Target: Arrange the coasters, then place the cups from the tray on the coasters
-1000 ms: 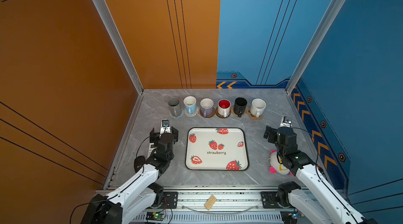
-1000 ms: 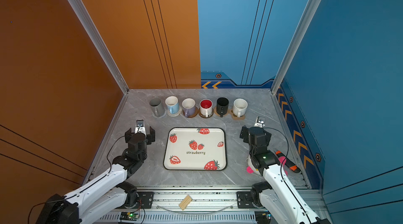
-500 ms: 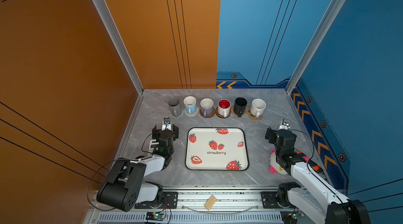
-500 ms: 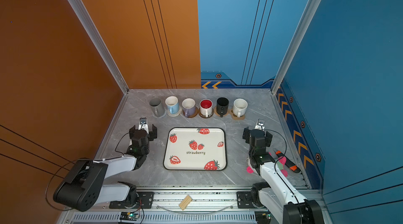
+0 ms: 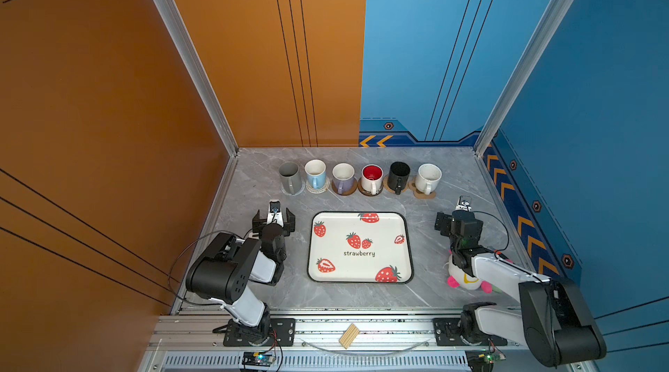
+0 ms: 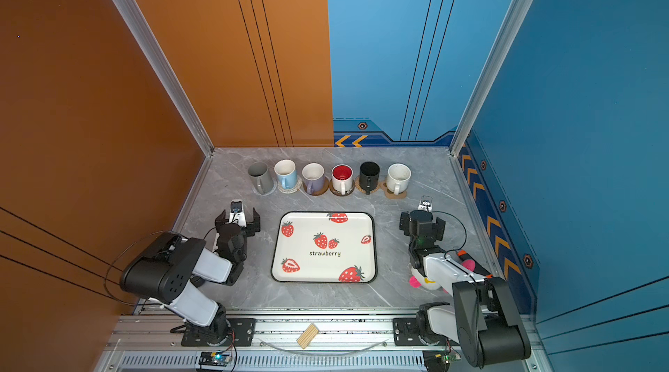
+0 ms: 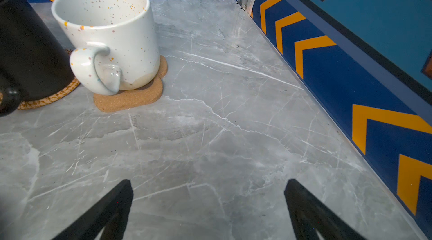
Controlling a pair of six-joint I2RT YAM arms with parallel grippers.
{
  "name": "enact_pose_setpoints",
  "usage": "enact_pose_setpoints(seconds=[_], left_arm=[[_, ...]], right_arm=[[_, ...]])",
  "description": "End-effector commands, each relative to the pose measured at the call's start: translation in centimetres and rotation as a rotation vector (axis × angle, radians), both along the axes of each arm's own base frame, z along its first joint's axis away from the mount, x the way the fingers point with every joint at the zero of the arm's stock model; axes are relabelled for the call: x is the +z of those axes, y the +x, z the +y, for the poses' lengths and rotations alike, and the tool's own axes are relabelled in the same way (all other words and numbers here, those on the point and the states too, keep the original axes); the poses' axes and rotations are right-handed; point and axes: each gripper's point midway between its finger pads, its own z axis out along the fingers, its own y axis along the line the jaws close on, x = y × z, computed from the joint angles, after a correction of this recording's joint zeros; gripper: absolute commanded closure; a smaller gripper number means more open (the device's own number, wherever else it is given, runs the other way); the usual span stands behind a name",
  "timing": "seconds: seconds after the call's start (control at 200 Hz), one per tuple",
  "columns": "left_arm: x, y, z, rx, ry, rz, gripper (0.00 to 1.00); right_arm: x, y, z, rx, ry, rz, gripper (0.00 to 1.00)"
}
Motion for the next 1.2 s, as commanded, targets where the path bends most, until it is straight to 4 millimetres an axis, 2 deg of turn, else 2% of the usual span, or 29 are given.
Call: enact_pose_setpoints(seconds=[0.0, 0.576, 0.761, 1.192], left_arm=[[1.2, 0.5, -0.5, -0.033, -0.019, -0.053, 0.02], [0.5, 2.3, 1.0, 0.035, -0.051, 0.040, 0.02], [0.4, 2.3, 1.0, 0.034, -0.052, 0.042, 0.02], [0.4, 2.3, 1.0, 0.035, -0.053, 0.043, 0.02]], right_arm=[[2.1, 2.1, 0.3, 0.017, 0.014, -0.091, 0.00], [2.0, 4.9, 2.4, 0.167, 0.016, -0.096, 0.00], [-0.1, 5.1, 1.2, 0.158, 0.060, -0.142, 0.00], [0.0, 5.0, 1.2, 0.174, 0.071, -0.169, 0.00]])
